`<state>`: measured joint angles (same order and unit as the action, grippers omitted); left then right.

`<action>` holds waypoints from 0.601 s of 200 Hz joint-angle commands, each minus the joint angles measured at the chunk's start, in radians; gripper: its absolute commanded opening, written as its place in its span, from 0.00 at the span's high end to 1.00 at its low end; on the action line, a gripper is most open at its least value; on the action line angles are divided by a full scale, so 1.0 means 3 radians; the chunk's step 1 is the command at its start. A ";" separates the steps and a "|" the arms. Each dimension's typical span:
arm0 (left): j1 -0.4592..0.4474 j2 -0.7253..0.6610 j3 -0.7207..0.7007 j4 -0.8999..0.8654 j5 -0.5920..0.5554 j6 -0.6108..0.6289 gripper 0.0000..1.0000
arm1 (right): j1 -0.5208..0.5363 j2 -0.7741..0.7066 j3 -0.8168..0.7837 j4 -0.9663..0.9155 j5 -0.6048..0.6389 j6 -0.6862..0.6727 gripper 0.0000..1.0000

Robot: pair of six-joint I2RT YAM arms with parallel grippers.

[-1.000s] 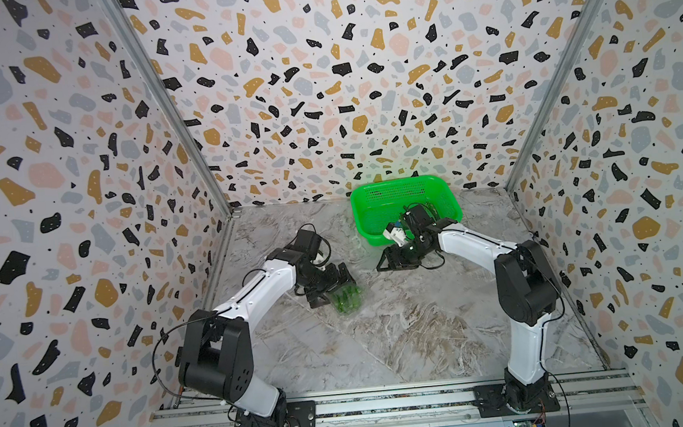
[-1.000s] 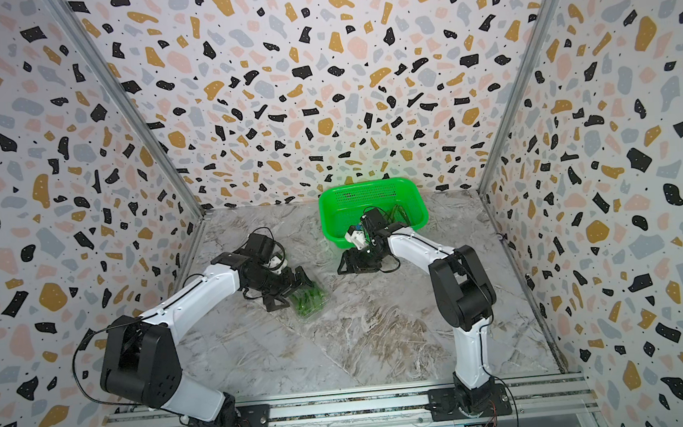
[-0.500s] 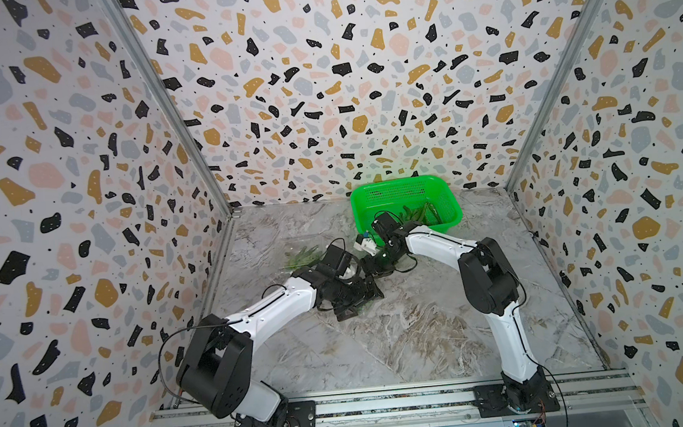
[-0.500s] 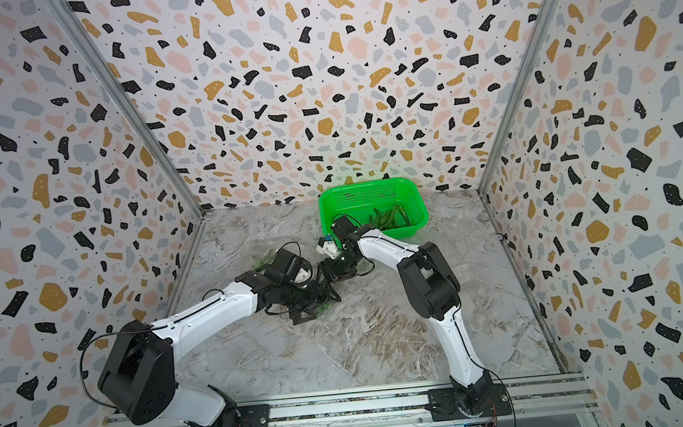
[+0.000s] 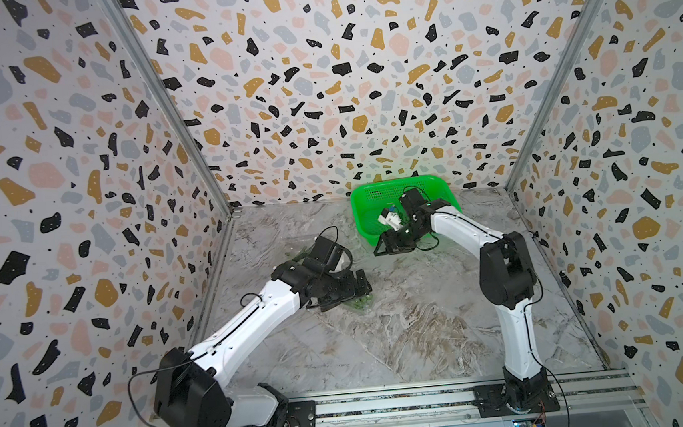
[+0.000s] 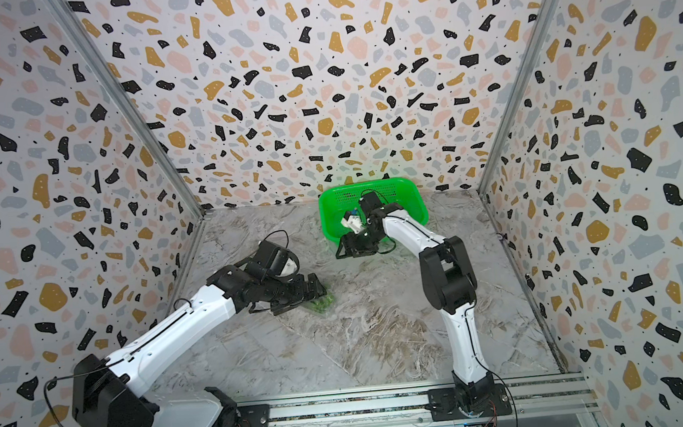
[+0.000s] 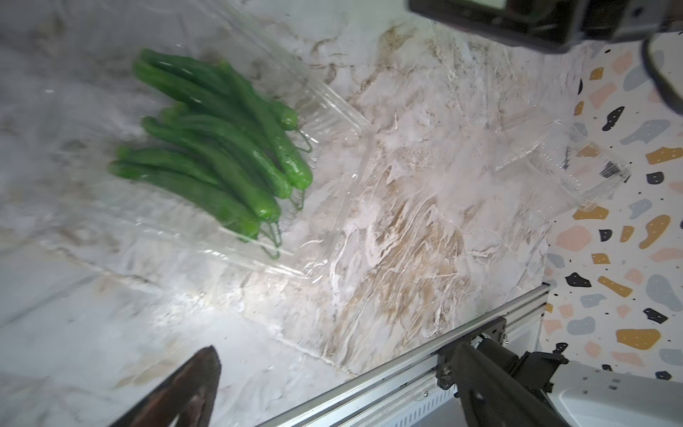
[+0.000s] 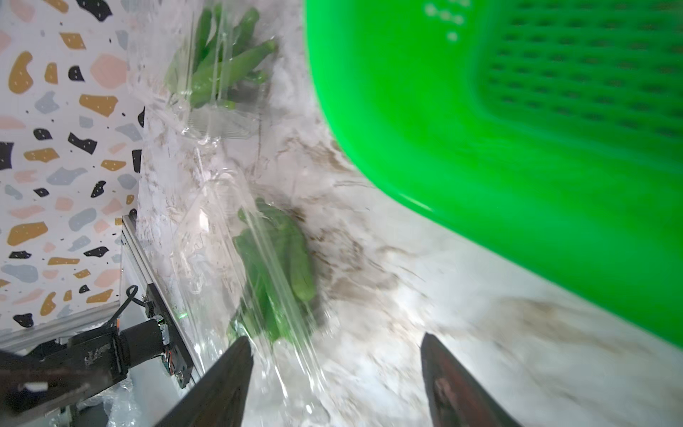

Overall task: Take small green peppers out of containers
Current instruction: Move the packing box to the center of the board.

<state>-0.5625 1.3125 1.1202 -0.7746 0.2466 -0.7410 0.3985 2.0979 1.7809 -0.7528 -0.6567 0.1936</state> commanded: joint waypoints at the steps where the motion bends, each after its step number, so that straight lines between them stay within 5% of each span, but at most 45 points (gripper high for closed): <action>1: 0.0264 0.0067 0.0008 -0.0216 -0.0249 0.0276 0.01 | 0.0013 -0.0496 -0.0363 -0.0103 -0.0133 0.0082 0.27; 53: 0.0419 0.0820 0.0517 -0.0074 -0.0441 0.0799 0.01 | 0.0279 -0.1121 -0.1638 0.0582 -0.0392 0.0548 0.27; 120: 0.0433 0.1050 0.0471 0.0257 0.0050 0.0609 0.01 | 0.0540 -0.0815 -0.1516 0.0995 -0.0471 0.0798 0.29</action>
<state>-0.4377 1.6543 1.2816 -0.7547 0.1867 -0.5209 0.5682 1.8130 1.2530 -0.4980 -0.7837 0.4164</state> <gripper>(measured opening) 0.991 0.715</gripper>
